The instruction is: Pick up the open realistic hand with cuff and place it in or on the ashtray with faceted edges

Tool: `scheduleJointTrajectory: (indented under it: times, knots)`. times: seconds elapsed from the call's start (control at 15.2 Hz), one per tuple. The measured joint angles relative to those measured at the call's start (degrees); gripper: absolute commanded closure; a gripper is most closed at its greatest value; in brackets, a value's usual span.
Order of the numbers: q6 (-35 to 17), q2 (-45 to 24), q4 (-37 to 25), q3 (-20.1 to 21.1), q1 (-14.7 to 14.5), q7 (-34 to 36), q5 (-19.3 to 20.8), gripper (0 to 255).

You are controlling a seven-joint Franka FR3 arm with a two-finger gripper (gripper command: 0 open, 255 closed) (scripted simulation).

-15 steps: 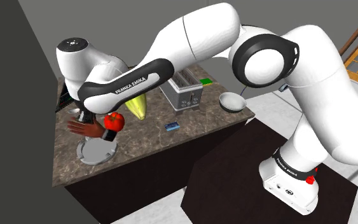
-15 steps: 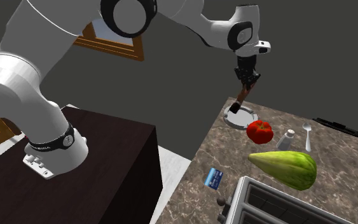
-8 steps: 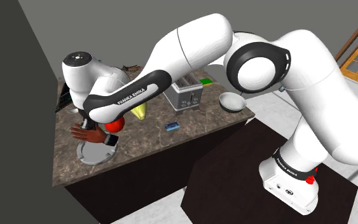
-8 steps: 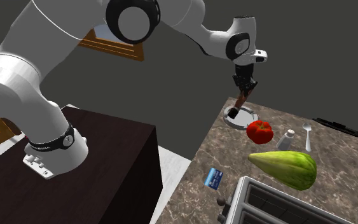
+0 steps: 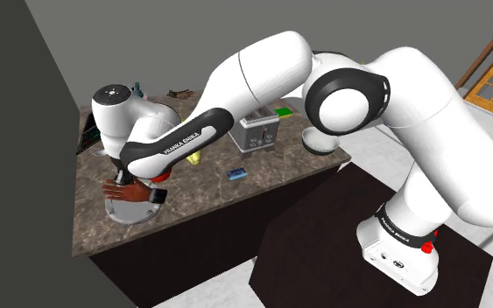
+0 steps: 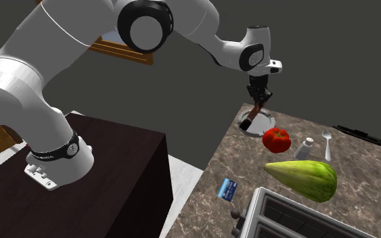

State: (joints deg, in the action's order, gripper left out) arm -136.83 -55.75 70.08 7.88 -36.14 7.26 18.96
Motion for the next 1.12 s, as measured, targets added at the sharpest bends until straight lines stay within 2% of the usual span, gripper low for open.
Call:
scheduleJointTrajectory:
  times: [0.26, 0.33, 0.73, 1.12]
  knots:
    - [0.08, -0.27, -0.06, -0.02, -0.03, 0.01, 0.00, 255]
    - [0.08, -0.27, -0.05, -0.03, -0.03, 0.02, 0.00, 0]
    - [0.07, -0.25, -0.04, -0.03, -0.03, 0.02, 0.00, 0]
    - [1.99, 6.28, 4.63, 0.68, 0.18, 0.25, -0.39, 0]
